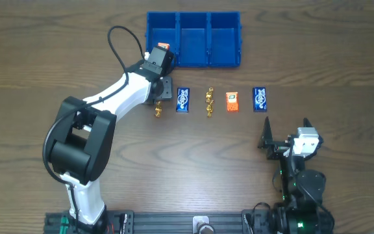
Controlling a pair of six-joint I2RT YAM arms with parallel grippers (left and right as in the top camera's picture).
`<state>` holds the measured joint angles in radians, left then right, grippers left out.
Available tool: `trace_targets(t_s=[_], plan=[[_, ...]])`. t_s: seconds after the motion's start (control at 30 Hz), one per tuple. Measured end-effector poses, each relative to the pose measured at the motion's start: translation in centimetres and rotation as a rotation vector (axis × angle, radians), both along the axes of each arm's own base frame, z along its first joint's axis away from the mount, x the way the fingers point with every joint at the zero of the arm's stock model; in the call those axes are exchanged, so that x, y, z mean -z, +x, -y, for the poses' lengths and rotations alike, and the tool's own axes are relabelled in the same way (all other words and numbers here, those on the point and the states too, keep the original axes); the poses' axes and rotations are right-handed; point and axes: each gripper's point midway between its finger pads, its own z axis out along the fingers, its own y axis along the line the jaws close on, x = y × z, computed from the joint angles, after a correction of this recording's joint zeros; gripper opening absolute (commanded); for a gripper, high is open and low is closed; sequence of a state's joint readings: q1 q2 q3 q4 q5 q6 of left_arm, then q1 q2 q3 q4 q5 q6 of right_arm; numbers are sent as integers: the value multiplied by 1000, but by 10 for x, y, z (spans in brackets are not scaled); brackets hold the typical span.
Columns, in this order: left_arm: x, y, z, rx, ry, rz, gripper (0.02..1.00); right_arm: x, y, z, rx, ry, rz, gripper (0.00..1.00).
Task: Sort Candies Into Trays
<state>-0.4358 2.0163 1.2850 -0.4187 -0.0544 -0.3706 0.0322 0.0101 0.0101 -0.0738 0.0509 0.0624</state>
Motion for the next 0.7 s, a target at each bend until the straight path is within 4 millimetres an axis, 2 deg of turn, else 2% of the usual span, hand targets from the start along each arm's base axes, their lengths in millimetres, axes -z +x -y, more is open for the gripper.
trace_targets(t_s=[0.07,0.17,0.4,0.47,0.53,0.57,0.67,0.7], plan=[[0,0,0,3,0,0,272,0,0,0,0,0,0,1000],[0,1,0,7,1,4,248,0,0,0,0,0,0,1000],[-2,-9,-3,11,26,-47,237,0,0,0,0,0,0,998],[-10,-16,-3,18,57,-77,235,0,0,0,0,0,0,1000],[-29,-17,1,32,80,-71,237,0,0,0,0,0,0,1000],[-47,-13,7,40,80,-39,237,0,0,0,0,0,0,1000],[-126,10,29,55,36,115,240,0,0,0,0,0,0,1000],[-162,22,34,49,12,193,240,0,0,0,0,0,0,1000]])
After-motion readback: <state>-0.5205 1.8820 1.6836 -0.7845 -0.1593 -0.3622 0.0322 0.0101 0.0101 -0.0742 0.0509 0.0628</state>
